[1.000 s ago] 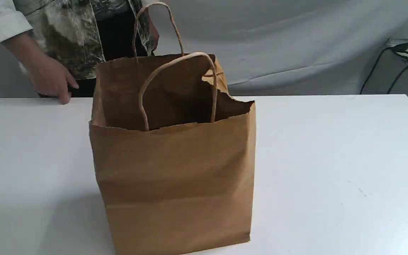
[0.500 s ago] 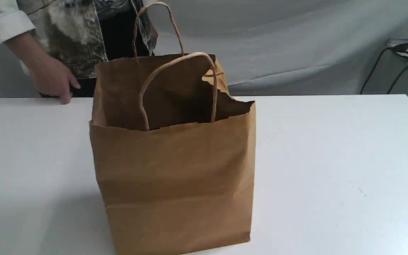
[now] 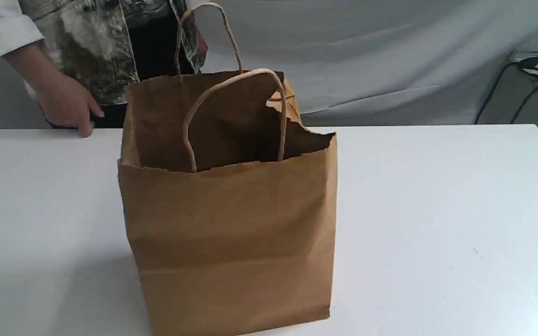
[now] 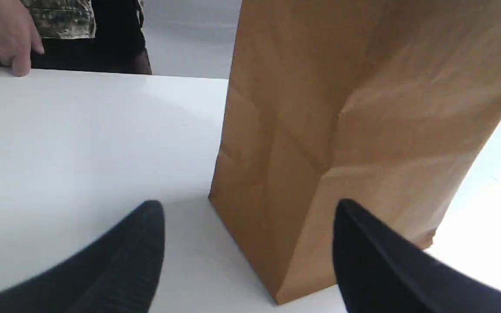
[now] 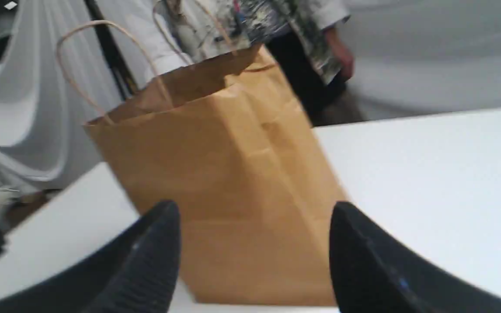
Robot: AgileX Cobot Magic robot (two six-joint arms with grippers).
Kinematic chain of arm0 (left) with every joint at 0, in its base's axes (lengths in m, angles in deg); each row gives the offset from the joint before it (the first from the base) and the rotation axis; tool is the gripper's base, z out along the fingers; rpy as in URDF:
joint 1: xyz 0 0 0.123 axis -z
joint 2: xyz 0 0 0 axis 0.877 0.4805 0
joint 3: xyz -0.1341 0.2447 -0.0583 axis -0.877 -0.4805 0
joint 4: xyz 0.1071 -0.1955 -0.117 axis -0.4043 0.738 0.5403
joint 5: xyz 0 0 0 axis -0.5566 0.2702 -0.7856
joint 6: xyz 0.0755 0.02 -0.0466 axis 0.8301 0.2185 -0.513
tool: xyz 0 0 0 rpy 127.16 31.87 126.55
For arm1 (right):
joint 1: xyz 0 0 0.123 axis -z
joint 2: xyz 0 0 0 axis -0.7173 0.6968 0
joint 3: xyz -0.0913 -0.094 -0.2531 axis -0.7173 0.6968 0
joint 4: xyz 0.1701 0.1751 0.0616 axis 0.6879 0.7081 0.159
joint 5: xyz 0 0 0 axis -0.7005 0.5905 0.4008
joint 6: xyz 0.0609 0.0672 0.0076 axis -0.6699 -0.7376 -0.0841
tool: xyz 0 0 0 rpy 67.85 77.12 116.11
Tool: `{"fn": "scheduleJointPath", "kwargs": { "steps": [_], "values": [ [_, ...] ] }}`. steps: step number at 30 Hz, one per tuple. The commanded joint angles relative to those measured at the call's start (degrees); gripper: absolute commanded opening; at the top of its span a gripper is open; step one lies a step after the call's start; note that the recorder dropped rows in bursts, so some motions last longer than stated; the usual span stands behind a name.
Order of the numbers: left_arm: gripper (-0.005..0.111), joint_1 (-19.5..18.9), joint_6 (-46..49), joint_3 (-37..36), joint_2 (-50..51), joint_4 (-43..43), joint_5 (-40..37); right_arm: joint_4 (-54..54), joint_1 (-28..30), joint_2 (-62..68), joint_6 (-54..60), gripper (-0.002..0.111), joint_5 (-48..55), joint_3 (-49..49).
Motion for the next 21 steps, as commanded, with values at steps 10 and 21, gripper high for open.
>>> {"fn": "scheduleJointPath", "kwargs": {
  "steps": [10, 21],
  "values": [
    [0.059, 0.0, -0.3, -0.1, -0.1, 0.5, 0.8, 30.1, 0.2, -0.2, 52.9, 0.051, -1.1, 0.3],
    [0.059, 0.0, -0.3, -0.1, -0.1, 0.5, 0.8, 27.6, 0.2, -0.2, 55.3, 0.051, -24.3, 12.0]
  ]
}}
